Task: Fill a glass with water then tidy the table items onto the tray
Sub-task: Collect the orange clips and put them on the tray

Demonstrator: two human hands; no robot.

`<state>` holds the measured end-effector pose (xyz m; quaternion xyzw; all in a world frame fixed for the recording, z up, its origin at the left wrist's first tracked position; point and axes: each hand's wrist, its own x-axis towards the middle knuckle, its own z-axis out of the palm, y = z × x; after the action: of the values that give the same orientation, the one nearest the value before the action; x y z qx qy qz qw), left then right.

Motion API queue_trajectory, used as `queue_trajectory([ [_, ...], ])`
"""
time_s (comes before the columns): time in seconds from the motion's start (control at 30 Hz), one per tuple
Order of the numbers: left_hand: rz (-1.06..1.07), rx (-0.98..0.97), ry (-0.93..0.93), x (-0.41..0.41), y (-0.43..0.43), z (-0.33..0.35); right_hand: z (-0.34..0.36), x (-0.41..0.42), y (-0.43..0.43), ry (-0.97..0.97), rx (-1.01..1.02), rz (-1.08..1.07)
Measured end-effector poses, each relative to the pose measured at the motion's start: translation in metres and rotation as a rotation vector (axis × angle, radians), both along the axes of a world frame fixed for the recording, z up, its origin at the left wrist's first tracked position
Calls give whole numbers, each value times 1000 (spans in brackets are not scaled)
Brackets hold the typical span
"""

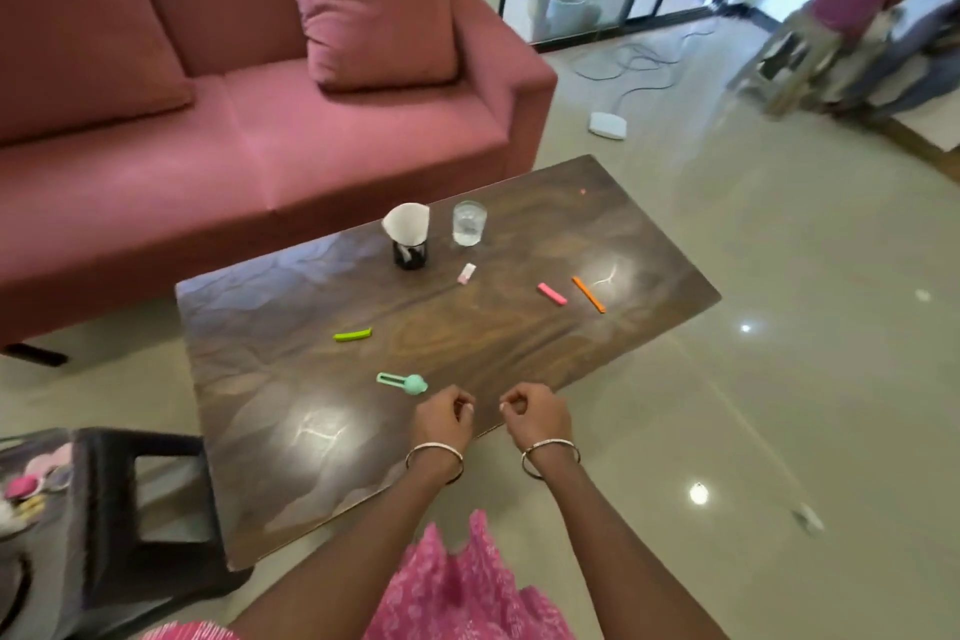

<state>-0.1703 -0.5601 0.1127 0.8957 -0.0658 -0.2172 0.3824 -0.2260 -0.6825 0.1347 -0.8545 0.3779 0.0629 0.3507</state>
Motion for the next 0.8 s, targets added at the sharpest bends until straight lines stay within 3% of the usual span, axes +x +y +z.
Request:
queue_trajectory([
  [0.4, -69, 36, 72, 52, -141, -34, -32, 26, -158, 7, 78, -218],
  [0.8, -18, 201, 199, 166, -271, -78, -73, 137, -316, 250, 115, -87],
])
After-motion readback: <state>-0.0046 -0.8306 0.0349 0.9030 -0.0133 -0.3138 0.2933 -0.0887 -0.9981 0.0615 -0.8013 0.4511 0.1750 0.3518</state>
